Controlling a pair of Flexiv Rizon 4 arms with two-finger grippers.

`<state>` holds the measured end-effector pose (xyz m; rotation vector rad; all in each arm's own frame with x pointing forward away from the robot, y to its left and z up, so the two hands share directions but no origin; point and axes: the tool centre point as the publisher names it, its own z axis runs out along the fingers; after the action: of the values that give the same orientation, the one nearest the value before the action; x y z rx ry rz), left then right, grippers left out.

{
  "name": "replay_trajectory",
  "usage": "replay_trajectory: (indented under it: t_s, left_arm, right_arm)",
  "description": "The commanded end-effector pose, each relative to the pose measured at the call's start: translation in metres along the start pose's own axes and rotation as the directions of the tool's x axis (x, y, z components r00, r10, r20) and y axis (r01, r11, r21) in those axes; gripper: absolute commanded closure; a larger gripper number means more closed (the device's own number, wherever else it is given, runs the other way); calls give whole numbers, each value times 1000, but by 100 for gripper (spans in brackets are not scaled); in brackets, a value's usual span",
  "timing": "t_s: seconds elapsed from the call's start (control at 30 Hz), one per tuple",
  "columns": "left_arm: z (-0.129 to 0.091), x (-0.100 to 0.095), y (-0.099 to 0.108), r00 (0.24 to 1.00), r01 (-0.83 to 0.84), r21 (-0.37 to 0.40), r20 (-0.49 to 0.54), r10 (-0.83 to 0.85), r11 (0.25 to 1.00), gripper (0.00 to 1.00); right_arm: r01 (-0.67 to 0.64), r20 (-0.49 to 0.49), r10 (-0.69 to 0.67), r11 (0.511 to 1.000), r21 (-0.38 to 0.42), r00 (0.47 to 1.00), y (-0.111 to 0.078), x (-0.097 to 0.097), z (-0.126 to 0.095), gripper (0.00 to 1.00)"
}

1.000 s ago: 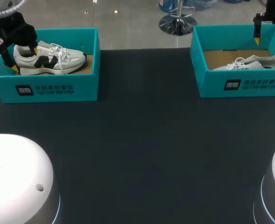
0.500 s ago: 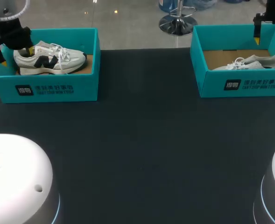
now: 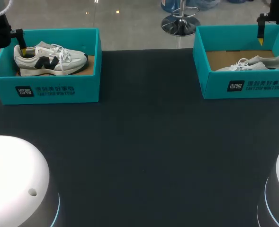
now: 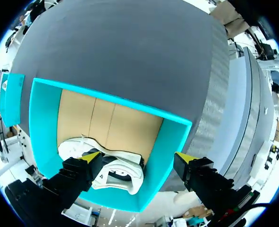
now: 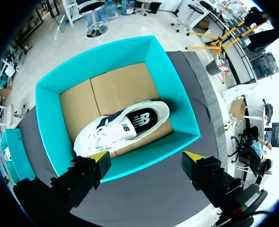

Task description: Take the shoe out of the shoebox, open the shoe tongue, remove and reinsert the insole, then place the shoe into the shoebox

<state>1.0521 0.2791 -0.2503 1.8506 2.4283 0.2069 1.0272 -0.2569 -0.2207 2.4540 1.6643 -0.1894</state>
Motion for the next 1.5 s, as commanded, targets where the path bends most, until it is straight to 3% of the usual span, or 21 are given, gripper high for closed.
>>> replay_trajectory:
  t_s: [0.03,0.2,0.93,1.33,1.5]
  left_arm:
    - [8,5,15,965,-261,-5,2,261,965,0]
    - [14,5,37,944,-330,15,19,329,944,0]
    - [14,5,37,944,-330,15,19,329,944,0]
    - [33,-16,101,952,-307,-1,17,307,952,0]
    - [42,-23,123,957,-290,36,26,289,956,0]
  right_arm:
    - [-1,-1,1,1000,-3,1000,-1,-1,0,0]
    - [-1,-1,1,1000,-3,1000,-1,-1,0,0]
    - [-1,-1,1,1000,-3,1000,-1,-1,0,0]
    - [-1,-1,1,1000,-3,1000,-1,-1,0,0]
    - [-1,-1,1,1000,-3,1000,-1,-1,0,0]
